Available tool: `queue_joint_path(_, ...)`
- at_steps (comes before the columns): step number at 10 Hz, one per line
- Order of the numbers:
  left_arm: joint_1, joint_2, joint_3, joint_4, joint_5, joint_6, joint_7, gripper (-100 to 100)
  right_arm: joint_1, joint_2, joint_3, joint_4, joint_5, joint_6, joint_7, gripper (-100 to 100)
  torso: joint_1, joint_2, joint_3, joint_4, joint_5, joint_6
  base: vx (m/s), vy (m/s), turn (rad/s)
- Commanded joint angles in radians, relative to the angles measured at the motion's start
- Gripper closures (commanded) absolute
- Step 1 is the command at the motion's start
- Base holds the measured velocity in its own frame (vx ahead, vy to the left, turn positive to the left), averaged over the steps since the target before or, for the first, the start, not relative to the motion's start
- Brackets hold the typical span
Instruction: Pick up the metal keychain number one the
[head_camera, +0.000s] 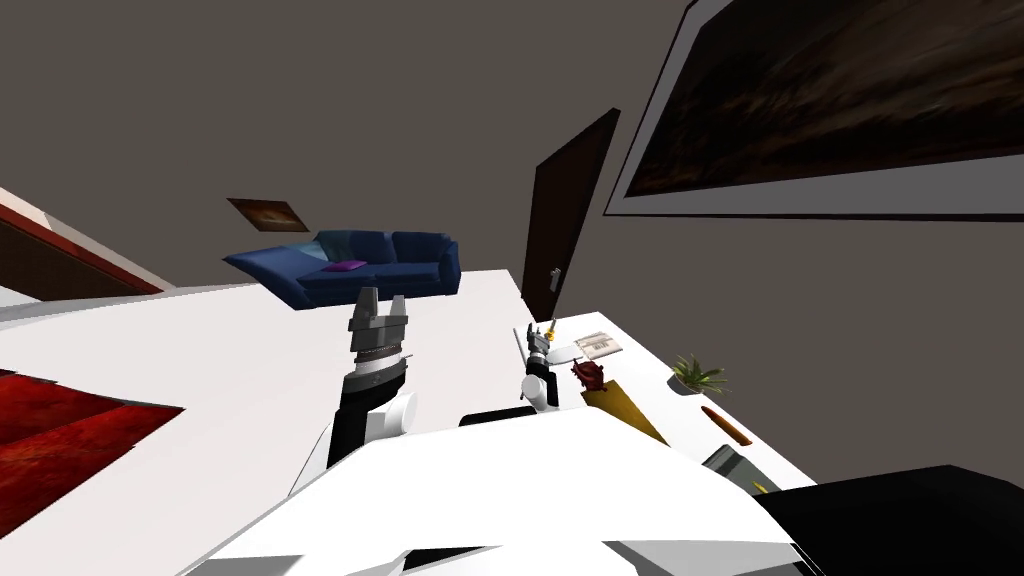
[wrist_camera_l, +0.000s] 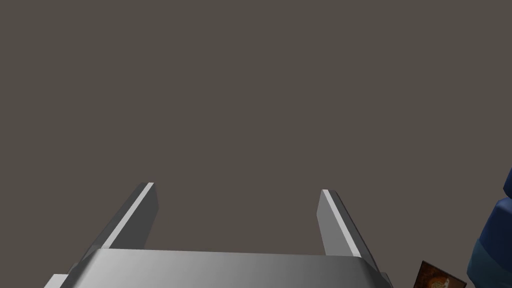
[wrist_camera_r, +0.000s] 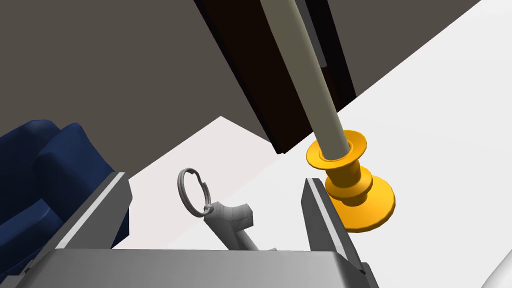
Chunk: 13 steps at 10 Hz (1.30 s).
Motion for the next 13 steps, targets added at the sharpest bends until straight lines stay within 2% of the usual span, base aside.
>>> queue_joint_path(1,0.000,0.000,0.000,0.000,0.000,0.000,0.000,0,-0.004,0.010,0.050,0.003,-0.012,-0.020,0.027,-100,0.000,0.000,0.000,0.000,0.000,0.000,0.038,-0.024,-0.125)
queue_joint_path(2,0.000,0.000,0.000,0.000,0.000,0.000,0.000,0,0.005,0.011,0.033,-0.008,-0.008,-0.013,0.025,-100,0.001,0.001,0.001,0.000,0.000,0.000,0.007,-0.003,-0.014)
queue_joint_path(3,0.000,0.000,0.000,0.000,0.000,0.000,0.000,0,0.005,0.012,0.038,-0.008,-0.008,-0.016,0.029,100,0.002,0.003,0.002,0.001,0.001,-0.001,0.000,0.000,0.000)
queue_joint_path(7,0.000,0.000,0.000,0.000,0.000,0.000,0.000,0,0.005,0.011,0.037,-0.008,-0.007,-0.017,0.030,100,0.002,0.004,0.002,0.001,0.000,-0.001,0.000,0.000,0.000)
queue_joint_path(8,0.000,0.000,0.000,0.000,0.000,0.000,0.000,0,0.005,0.011,0.037,-0.007,-0.007,-0.017,0.030,0,0.002,0.004,0.002,0.001,0.000,-0.001,0.000,0.000,0.000)
queue_joint_path(9,0.000,0.000,0.000,0.000,0.000,0.000,0.000,0,-0.013,-0.009,-0.007,0.022,0.015,0.011,-0.020,100,0.002,0.004,0.003,0.001,0.000,-0.001,-0.053,0.035,0.206)
queue_joint_path(10,-0.001,0.000,0.000,0.000,0.000,0.000,0.000,0,-0.013,-0.009,-0.007,0.022,0.015,0.011,-0.021,100,0.004,0.006,0.003,0.001,0.000,-0.002,-0.050,0.032,0.163)
queue_joint_path(11,0.000,0.000,0.000,0.000,0.000,0.000,0.000,0,-0.023,-0.029,-0.058,0.040,0.041,0.042,-0.054,100,0.004,0.007,0.004,0.002,0.000,-0.002,-0.051,0.071,0.178)
queue_joint_path(12,0.000,0.000,0.000,0.000,0.000,0.000,0.000,0,-0.023,-0.029,-0.066,0.040,0.041,0.042,-0.069,100,0.006,0.008,0.005,0.002,0.000,-0.002,-0.044,0.074,0.076)
queue_joint_path(13,0.000,0.000,0.000,0.000,0.000,0.000,0.000,0,-0.032,-0.048,-0.108,0.059,0.067,0.073,-0.102,100,0.006,0.008,0.004,0.001,0.000,-0.002,-0.068,0.093,0.147)
